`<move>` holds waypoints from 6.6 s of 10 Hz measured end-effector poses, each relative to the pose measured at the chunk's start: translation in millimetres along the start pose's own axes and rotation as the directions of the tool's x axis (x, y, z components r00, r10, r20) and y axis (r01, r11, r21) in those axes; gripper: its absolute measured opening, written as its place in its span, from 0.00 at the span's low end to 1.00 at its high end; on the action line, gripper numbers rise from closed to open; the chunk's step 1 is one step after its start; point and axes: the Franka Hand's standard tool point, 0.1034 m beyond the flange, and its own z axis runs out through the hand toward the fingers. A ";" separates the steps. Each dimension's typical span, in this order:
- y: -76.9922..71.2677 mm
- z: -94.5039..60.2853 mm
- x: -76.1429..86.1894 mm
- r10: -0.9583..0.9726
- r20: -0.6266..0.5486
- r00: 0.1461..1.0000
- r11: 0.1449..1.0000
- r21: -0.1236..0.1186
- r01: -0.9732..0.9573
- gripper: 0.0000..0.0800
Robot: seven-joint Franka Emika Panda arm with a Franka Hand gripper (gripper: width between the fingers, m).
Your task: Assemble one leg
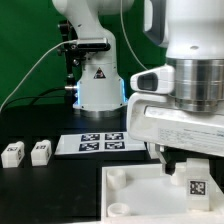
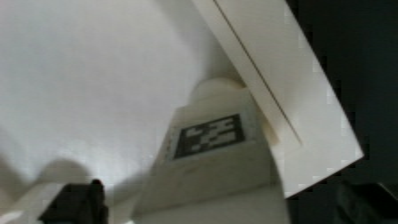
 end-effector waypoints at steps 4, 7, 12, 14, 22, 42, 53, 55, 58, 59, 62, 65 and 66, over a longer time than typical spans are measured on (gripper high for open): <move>-0.1 1.8 -1.4 0.085 -0.002 0.996 0.996 0.009 -0.085 0.48; 2.2 2.7 -0.7 0.380 0.003 0.925 0.925 0.009 -0.380 0.36; 3.7 4.5 -2.6 0.922 0.073 0.380 0.379 0.029 -0.925 0.37; 1.7 4.0 -3.8 0.994 0.103 0.040 0.034 0.055 -0.998 0.37; 1.8 3.3 -2.5 0.793 0.051 0.607 0.599 0.115 -0.792 0.81; 18.9 2.8 -0.1 0.997 0.074 -0.011 -0.007 -0.045 -0.999 0.38; 6.5 3.8 -8.9 0.616 0.077 0.784 0.784 0.031 -0.620 0.81; 8.4 4.0 -7.8 0.330 0.048 0.943 0.943 0.033 -0.332 0.81; 9.5 3.4 -4.5 -0.029 0.019 0.999 0.999 0.019 0.029 0.81; 9.5 3.4 -4.4 0.011 0.020 1.000 1.000 0.018 -0.012 0.79; 9.9 3.7 -4.9 0.197 0.024 0.980 0.980 0.012 -0.197 0.56; 22.8 3.3 -2.4 0.418 0.019 0.908 0.909 -0.024 -0.417 0.42; 29.2 3.1 -0.6 0.459 0.009 0.888 0.888 -0.040 -0.458 0.42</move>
Offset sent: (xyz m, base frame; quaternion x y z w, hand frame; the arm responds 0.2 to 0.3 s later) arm 0.0000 0.0000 0.0000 0.0000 0.0000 0.0000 1.0000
